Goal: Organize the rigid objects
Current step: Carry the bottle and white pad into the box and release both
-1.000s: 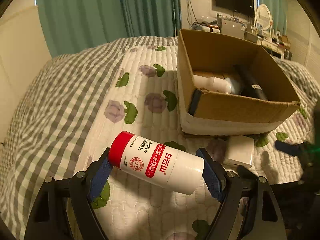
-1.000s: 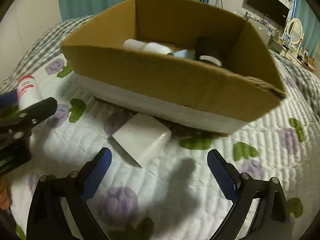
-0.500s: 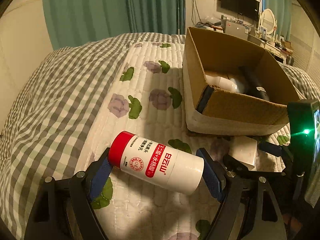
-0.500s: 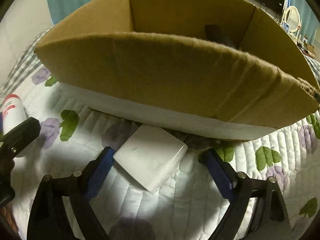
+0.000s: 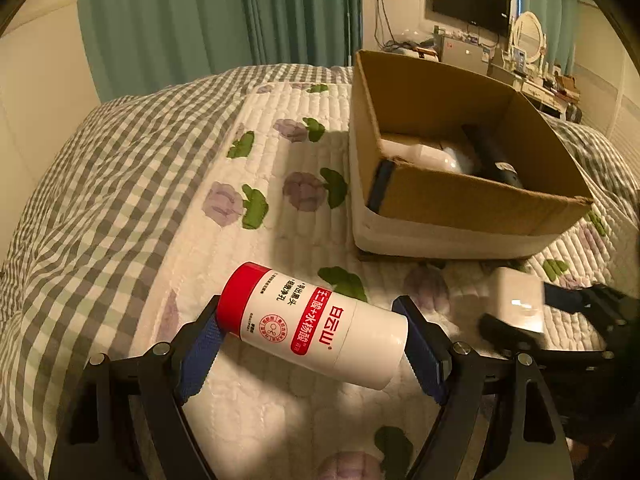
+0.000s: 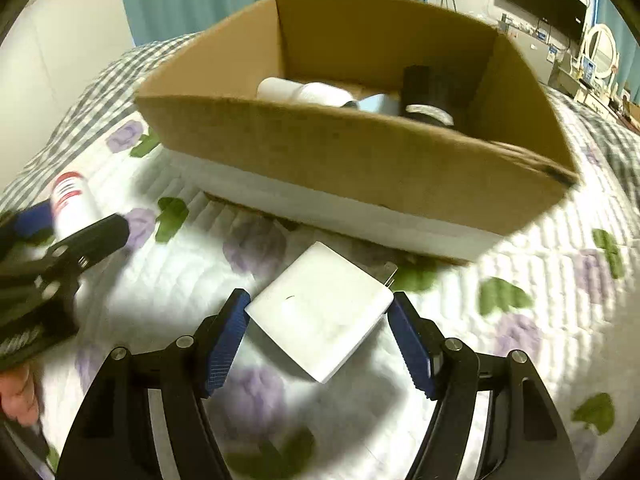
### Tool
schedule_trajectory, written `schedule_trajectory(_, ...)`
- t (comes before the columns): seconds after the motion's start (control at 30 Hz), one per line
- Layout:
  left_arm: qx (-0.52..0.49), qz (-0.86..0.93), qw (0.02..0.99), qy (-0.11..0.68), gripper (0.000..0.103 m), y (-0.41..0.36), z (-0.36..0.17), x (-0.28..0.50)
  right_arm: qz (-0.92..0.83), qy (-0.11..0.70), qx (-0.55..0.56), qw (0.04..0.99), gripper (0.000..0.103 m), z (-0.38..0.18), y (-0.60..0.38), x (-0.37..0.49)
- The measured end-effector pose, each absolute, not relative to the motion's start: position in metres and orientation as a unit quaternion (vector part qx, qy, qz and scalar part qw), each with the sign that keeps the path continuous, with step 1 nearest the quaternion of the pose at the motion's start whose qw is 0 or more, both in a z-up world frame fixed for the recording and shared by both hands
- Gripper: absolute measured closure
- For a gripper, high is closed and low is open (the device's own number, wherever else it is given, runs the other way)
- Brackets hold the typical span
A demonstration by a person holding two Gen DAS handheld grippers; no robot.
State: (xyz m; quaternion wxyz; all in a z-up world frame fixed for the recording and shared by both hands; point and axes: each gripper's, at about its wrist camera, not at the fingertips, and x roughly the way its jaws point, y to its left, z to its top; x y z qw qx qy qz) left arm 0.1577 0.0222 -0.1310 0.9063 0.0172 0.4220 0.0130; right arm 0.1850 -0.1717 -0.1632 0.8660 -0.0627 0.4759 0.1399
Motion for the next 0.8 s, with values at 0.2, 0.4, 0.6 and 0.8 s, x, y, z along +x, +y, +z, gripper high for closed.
schedule_trajectory(0.2,0.024,0.005,0.907,0.419,0.020,0.010,-0.121,0.146,0.140,0.465,-0.060,0.872,0.032,-0.141,-0.208,0.155)
schedule_trajectory(0.4,0.029,-0.002,0.914,0.404,0.020,-0.002,-0.086,0.134,0.148,0.422,-0.055,0.893,0.032,-0.099,-0.213,0.142)
schedule_trajectory(0.6,0.035,-0.031,0.934,0.355,0.020,-0.015,-0.023,0.139,0.172,0.365,-0.057,0.913,0.032,-0.027,-0.222,0.137)
schedule_trajectory(0.8,0.047,-0.036,0.950,0.305,0.019,-0.024,0.038,0.170,0.175,0.313,-0.067,0.931,0.032,0.045,-0.222,0.158)
